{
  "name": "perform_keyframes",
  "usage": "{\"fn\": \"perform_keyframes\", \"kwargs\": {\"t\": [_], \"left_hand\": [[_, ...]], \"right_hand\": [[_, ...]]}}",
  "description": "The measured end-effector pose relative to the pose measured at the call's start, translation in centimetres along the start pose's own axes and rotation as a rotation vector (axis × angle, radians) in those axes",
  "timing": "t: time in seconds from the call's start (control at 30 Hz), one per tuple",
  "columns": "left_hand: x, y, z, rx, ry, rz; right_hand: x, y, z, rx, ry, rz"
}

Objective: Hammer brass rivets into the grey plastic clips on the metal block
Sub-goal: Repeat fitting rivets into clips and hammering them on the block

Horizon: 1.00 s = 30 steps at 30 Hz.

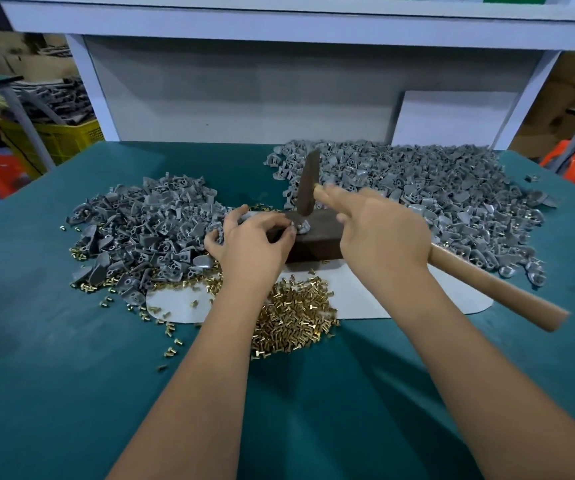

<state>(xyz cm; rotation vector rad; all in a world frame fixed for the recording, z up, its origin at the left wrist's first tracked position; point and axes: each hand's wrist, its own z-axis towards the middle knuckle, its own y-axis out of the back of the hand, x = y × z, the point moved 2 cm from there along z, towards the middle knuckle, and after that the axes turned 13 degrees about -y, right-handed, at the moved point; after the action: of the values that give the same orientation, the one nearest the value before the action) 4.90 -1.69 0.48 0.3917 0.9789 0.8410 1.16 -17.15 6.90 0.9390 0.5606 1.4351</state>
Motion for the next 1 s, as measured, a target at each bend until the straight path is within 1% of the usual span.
{"fn": "perform_keyframes", "kwargs": {"t": [0.07, 0.13, 0.23, 0.37, 0.53, 0.73, 0.87, 0.93, 1.0], "left_hand": [[0.0, 0.1, 0.0, 0.003, 0.012, -0.034], [-0.1, 0.1, 0.0, 0.021, 0.022, -0.046], [-0.2, 0.0, 0.0, 0.046, 0.038, -0.08], [-0.4, 0.0, 0.1, 0.05, 0.049, -0.127], [-0.8, 0.3, 0.0, 0.03, 0.037, -0.173], [-1.1, 0.4, -0.2, 0.03, -0.009, -0.223], [-1.3, 0.4, -0.3, 0.027, -0.032, -0.229], [-1.4, 0.3, -0.4, 0.024, -0.043, -0.235], [-1.6, 0.3, -0.4, 0.025, -0.065, -0.234]], "right_hand": [[-0.8, 0.2, 0.5, -0.048, -0.067, 0.097], [-2.1, -0.3, 0.9, -0.037, -0.179, 0.133], [-4.5, -1.8, 0.9, 0.093, -0.342, 0.088], [-6.6, -3.5, 0.5, 0.192, -0.429, 0.061], [-6.9, -4.7, 0.1, 0.256, -0.45, 0.029], [-6.1, -4.6, -0.4, 0.196, -0.351, -0.076], [-6.1, -4.6, -0.6, 0.181, -0.344, -0.108], [-6.1, -4.6, -0.6, 0.142, -0.323, -0.141], [-5.7, -4.5, -0.7, 0.034, -0.274, -0.086]]}}
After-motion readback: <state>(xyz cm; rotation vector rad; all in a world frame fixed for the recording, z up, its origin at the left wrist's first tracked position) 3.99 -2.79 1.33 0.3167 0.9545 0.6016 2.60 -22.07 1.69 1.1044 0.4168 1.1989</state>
